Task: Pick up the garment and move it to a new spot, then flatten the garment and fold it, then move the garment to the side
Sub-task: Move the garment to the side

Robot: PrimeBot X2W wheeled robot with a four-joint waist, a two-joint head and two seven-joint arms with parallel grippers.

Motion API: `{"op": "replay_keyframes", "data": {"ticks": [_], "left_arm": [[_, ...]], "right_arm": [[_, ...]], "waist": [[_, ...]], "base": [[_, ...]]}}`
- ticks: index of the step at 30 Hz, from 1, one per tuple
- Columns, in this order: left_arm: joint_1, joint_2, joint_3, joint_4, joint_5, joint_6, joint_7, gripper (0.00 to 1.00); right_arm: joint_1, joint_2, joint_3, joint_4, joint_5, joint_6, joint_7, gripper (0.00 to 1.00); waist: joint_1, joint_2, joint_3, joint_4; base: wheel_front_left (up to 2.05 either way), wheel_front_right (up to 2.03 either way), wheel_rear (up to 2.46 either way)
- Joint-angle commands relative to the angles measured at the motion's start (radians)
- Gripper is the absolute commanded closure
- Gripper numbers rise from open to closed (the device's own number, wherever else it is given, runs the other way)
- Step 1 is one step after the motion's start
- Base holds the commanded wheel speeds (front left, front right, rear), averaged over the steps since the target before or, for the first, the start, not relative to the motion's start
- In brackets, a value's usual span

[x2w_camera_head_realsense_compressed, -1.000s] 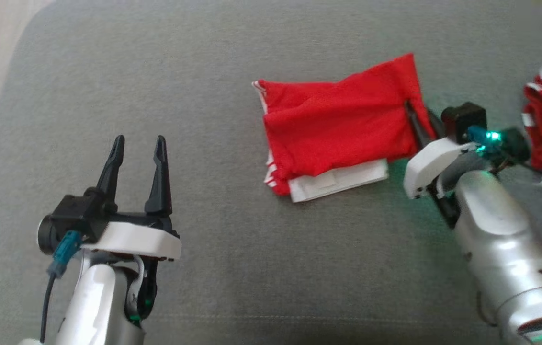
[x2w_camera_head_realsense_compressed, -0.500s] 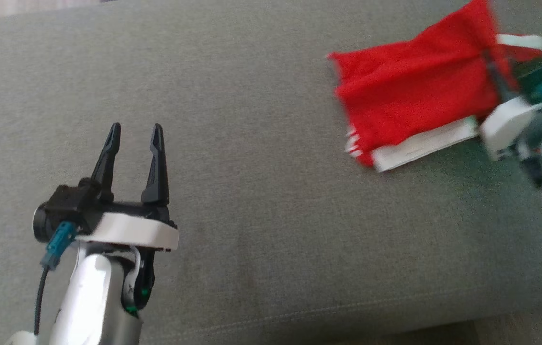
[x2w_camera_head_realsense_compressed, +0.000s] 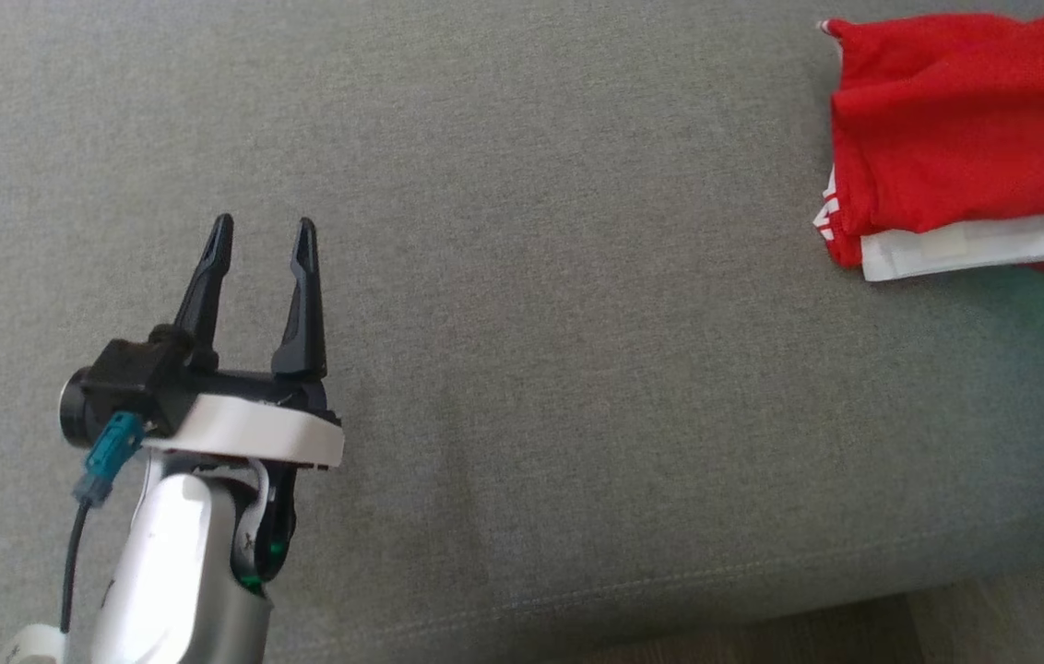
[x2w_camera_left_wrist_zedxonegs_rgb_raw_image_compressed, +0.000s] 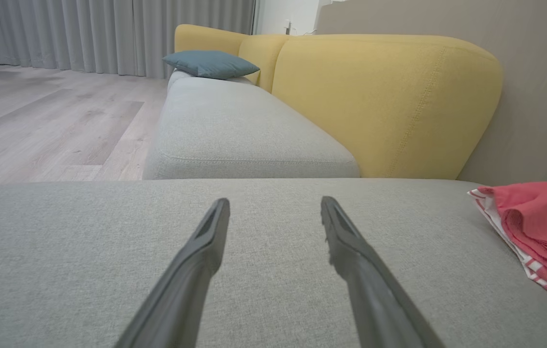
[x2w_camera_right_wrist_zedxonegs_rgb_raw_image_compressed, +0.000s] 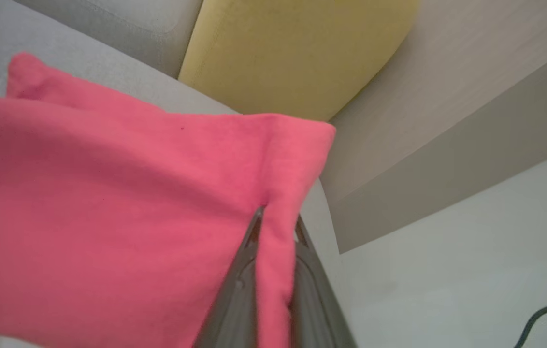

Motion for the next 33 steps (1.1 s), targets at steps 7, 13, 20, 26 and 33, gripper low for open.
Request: {"op": "replay_keyframes", "data": {"ticks": [7,13,20,26,33], "left_arm": [[-0.041,0.008,0.037,-0.033,0.018,-0.010,-0.005,0.00],[-0.049,0.008,0.046,-0.035,0.030,-0.021,-0.005,0.00],[-0.055,0.008,0.062,-0.027,0.040,-0.032,-0.005,0.00],[-0.055,0.008,0.061,-0.017,0.030,-0.031,-0.005,0.00],[-0.042,0.008,0.060,-0.017,0.007,-0.014,-0.005,0.00]], "right_arm": [[0.069,-0.006,-0.045,-0.116,-0.020,0.007,0.058,1.00],[0.085,0.007,-0.070,-0.154,-0.027,0.007,0.080,1.00],[0.087,0.049,-0.108,-0.195,-0.028,0.007,0.072,0.00],[0.078,0.084,-0.102,-0.245,-0.033,0.007,0.040,0.00],[0.057,0.192,-0.057,-0.303,0.018,0.007,-0.031,0.00]], "waist": [[-0.0001,0.0000,0.024,0.001],[-0.0001,0.0000,0.049,-0.003],[-0.0001,0.0000,0.056,-0.006],[-0.0001,0.0000,0.025,-0.001],[-0.0001,0.0000,-0.039,0.025]], "base": [[0.00,0.00,0.00],[0.00,0.00,0.00],[0.00,0.00,0.00],[0.00,0.00,0.00],[0.00,0.00,0.00]]}}
